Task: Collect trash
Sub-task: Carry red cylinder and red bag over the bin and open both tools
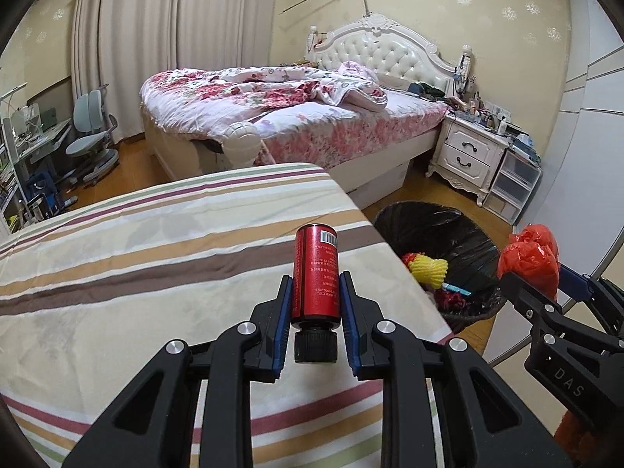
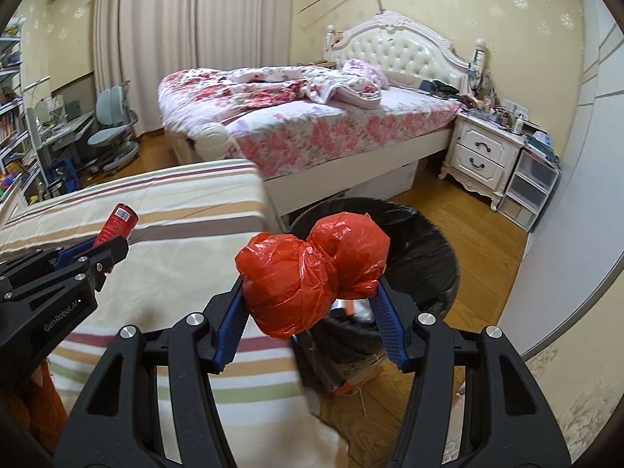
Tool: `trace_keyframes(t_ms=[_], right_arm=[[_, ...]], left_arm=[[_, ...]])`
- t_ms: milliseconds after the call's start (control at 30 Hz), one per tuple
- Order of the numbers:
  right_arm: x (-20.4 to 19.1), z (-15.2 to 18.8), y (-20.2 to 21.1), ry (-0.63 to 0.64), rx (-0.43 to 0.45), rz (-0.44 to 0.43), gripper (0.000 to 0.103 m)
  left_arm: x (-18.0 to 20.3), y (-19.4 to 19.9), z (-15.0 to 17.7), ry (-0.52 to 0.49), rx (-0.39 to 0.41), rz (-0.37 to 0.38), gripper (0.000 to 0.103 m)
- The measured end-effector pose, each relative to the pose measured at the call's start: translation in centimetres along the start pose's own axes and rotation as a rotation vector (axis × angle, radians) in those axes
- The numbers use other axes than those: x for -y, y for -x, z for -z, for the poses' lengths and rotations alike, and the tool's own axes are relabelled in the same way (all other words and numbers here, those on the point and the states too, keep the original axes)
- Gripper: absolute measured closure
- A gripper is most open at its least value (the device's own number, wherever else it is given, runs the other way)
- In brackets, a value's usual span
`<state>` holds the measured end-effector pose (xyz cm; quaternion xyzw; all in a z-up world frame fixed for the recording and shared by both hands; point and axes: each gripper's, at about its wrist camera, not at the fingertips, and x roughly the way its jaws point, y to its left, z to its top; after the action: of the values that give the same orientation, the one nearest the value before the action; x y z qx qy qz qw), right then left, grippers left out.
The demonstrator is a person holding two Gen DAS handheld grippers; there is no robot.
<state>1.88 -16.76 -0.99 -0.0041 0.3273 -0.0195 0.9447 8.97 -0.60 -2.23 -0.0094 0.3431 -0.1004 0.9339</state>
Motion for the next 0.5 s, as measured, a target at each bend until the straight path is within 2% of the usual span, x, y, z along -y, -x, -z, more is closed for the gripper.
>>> trace_keyframes(t_ms=[233,500], right_arm=[[3.6,-1.7,-3.2,-0.047,0.002,0.023,0.046],[5.9,-2.2,-6.4,-0.065,-0.017,0.059,0.045]], left_arm=[[4.4,-3.5,-2.3,-0.064,0.010,0.037,0.078],[7.7,-6.8,-3.7,-0.140,0.019,0.017,0.078]])
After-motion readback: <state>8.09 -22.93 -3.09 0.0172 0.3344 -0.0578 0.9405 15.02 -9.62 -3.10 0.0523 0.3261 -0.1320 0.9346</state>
